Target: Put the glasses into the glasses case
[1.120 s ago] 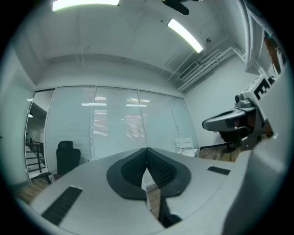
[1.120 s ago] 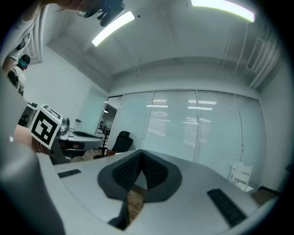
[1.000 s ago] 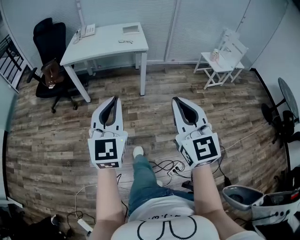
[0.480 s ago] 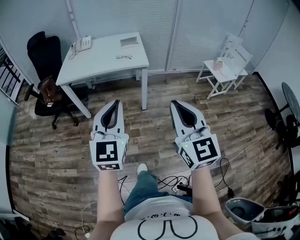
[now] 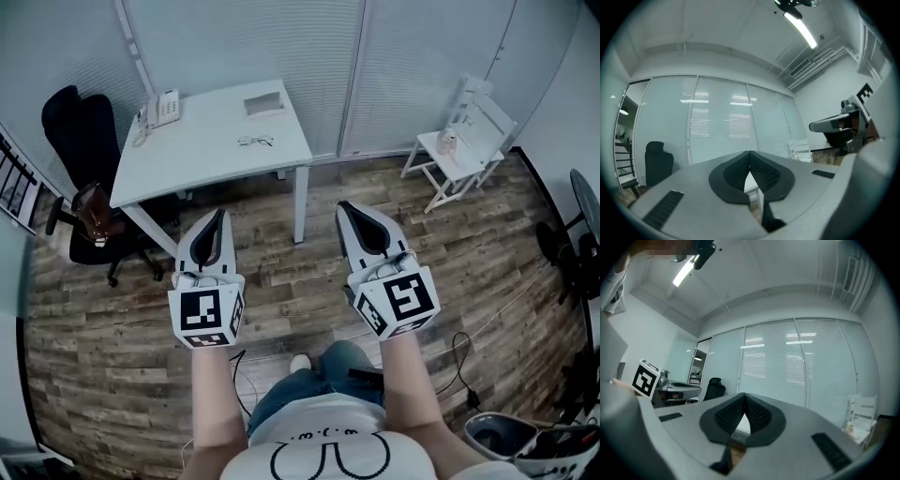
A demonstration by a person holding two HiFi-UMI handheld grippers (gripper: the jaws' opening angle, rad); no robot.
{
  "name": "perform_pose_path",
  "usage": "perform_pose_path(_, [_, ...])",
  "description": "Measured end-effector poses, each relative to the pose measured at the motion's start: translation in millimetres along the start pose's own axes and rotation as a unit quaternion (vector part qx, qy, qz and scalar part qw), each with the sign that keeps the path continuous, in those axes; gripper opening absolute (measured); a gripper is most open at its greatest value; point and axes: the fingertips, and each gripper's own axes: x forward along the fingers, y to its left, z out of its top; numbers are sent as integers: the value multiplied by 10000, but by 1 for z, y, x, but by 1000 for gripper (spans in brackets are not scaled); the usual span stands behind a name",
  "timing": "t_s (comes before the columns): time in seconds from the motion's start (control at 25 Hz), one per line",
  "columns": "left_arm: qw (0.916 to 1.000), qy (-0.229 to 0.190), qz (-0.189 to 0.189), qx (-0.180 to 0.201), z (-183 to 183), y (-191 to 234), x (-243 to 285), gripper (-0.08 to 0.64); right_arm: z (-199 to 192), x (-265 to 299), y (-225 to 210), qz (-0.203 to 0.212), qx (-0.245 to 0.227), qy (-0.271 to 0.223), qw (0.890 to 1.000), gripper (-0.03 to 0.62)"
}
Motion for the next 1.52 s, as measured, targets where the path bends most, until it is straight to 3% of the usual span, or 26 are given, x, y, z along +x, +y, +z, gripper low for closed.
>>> perform_pose_path(0.48, [9994, 159, 230, -208, -42, 56, 103, 17, -36, 131, -52, 199, -94, 110, 9997, 11])
perform_pose_path(0.88, [9977, 306, 531, -279, -71, 118, 285, 17, -75, 304, -152, 438, 30, 259, 9987, 12])
perform_pose_path(1.12, [9968, 324, 710, -187, -72, 153, 385, 17, -99, 400, -180, 961, 66, 460, 9943, 12])
perform_pose_path(1.28, [9949, 394, 905, -186, -79, 177, 426, 17, -107, 454, -193, 1269, 395, 465, 9900, 14])
perform_pose_path(1.32, [9945, 411, 943, -199, -82, 183, 435, 17, -108, 465, -195, 1388, 478, 457, 9881, 25])
perform_pose_path(1.4, [9938, 460, 991, -225, -89, 192, 449, 17, -112, 486, -194, 1677, 521, 495, 9832, 210])
perform_pose_path(1.52, [9921, 559, 1072, -320, -104, 206, 464, 17, -124, 509, -191, 1869, 326, 647, 9797, 279])
